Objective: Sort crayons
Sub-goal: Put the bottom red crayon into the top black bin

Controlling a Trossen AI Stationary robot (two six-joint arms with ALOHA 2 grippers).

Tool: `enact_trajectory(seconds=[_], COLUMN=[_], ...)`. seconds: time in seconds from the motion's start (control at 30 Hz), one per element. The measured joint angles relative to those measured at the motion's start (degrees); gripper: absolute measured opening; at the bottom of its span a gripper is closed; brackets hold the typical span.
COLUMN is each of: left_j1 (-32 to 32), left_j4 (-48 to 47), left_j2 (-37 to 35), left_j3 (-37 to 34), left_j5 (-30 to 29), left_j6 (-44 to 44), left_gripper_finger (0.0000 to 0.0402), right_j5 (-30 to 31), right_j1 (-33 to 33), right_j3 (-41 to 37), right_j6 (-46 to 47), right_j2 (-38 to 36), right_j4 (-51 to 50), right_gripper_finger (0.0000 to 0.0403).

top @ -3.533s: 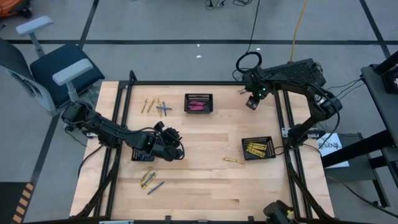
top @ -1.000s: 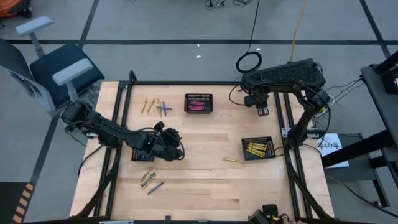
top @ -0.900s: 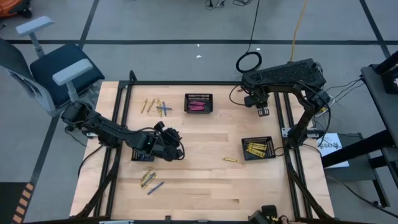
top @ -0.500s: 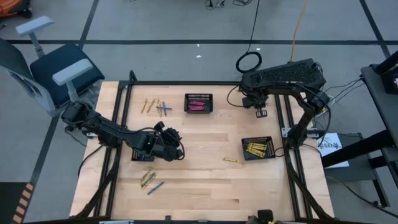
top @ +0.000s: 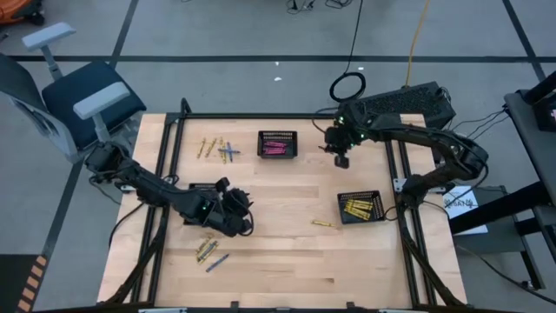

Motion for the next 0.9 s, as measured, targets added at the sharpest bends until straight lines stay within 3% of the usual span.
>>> enact_trajectory(seconds=[0.17,0.4,0.67,0.9], left_j1=[-1.73,-3.84,-5.87,-6.55], left_j4=[-0.50,-3.36,-3.83,-4.57], left_j2=[-0.42,-1.11,-2.29,-2.23], left_j3=[0.00,-0.01,0.00,0.00], left_j5=[0.02,0.07,-0.29,-0.32], left_j6=[0.01,-0.04,-0.17,-1.54], left_gripper_finger=[0.0132,0.0132,0.0132,0.0132], right_j5=[-4.28,-6.45,-6.13,4.11], right_j1=[4.26,9.26,12.53,12.67], right_j3=[0.02,2.62,17.52,22.97], right_j6=[5.98,11.25,10.16,7.49], right_j2=[0.12,7.56,23.18,31.18], right_j4=[14.19,29.49,28.23,23.44], right_gripper_finger=[0.0000,0.0000,0.0000,0.0000])
